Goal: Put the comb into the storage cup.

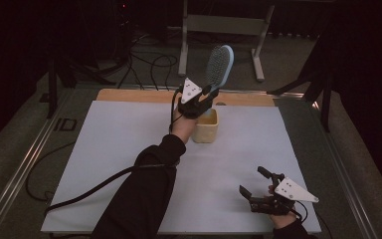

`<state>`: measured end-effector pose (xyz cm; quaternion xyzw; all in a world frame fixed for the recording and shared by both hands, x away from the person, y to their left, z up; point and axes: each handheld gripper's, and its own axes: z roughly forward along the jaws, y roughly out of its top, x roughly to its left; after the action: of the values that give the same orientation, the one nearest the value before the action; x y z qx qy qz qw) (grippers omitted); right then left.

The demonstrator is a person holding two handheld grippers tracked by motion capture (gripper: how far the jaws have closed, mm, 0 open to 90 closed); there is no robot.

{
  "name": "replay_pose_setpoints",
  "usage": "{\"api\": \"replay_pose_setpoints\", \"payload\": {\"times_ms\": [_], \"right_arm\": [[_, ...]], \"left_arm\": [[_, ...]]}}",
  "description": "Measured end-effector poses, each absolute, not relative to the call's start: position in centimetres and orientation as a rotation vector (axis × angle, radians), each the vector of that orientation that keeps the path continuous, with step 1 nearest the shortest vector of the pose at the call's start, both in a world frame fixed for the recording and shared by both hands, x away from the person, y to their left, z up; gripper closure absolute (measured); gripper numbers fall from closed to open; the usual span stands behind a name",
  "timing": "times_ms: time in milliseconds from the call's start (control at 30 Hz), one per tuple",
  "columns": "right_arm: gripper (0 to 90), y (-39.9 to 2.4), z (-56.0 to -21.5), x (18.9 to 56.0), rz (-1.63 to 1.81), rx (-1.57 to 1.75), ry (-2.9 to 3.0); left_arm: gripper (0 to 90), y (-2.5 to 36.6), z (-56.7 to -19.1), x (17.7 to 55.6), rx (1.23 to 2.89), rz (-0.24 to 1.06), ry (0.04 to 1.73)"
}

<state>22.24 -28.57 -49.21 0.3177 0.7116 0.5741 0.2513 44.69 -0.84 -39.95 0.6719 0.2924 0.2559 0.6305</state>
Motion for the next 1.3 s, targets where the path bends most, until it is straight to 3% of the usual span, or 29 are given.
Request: {"api": "replay_pose_setpoints", "payload": {"times_ms": [1300], "right_arm": [[8.2, -28.5, -49.3, 22.3, 1.564, 0.857, 1.946]], "left_arm": [[70.7, -0.7, -44.7, 44.9, 1.601, 0.547, 0.660]]}}
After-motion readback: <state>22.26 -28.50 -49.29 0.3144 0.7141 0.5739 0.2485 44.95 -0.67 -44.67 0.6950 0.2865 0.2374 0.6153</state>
